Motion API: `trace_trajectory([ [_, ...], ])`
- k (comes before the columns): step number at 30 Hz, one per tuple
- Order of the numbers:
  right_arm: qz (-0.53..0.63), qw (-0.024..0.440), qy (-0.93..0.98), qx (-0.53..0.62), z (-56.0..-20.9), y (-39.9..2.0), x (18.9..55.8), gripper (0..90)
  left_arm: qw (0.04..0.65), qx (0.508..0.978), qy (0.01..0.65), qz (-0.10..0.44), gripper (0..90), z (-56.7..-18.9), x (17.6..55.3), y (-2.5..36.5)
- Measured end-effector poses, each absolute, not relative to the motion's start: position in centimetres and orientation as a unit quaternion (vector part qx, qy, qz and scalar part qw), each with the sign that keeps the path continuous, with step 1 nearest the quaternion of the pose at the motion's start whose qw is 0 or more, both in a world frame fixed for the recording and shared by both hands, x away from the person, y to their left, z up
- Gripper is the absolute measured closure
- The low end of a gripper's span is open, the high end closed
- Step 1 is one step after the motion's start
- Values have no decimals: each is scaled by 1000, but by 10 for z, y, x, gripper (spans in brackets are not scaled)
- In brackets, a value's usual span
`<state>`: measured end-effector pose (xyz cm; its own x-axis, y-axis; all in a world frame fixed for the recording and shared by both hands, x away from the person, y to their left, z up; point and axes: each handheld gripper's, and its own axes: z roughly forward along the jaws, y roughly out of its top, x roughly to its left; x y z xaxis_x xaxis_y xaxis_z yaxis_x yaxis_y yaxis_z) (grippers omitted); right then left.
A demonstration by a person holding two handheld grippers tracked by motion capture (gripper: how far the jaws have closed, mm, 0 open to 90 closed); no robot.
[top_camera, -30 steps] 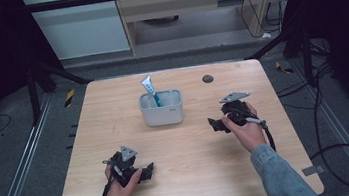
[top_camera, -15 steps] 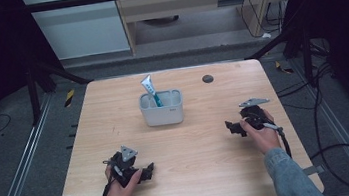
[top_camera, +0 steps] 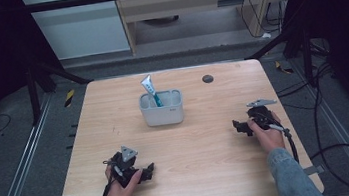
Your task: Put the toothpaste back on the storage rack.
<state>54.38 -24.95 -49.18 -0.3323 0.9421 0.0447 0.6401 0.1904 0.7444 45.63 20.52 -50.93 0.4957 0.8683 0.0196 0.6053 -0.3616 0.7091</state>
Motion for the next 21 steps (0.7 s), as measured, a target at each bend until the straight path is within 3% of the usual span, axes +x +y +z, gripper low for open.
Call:
trace_trajectory([
  [8, 333, 206, 747, 537, -505, -245, 547, 61, 328, 800, 460, 200, 0, -509, 456, 205],
  [10, 328, 230, 749, 528, -511, -240, 545, 51, 328, 800, 460, 200, 0, -509, 456, 205],
  [21, 314, 238, 735, 552, -512, -239, 540, 3, 329, 800, 460, 200, 0, -509, 456, 205],
])
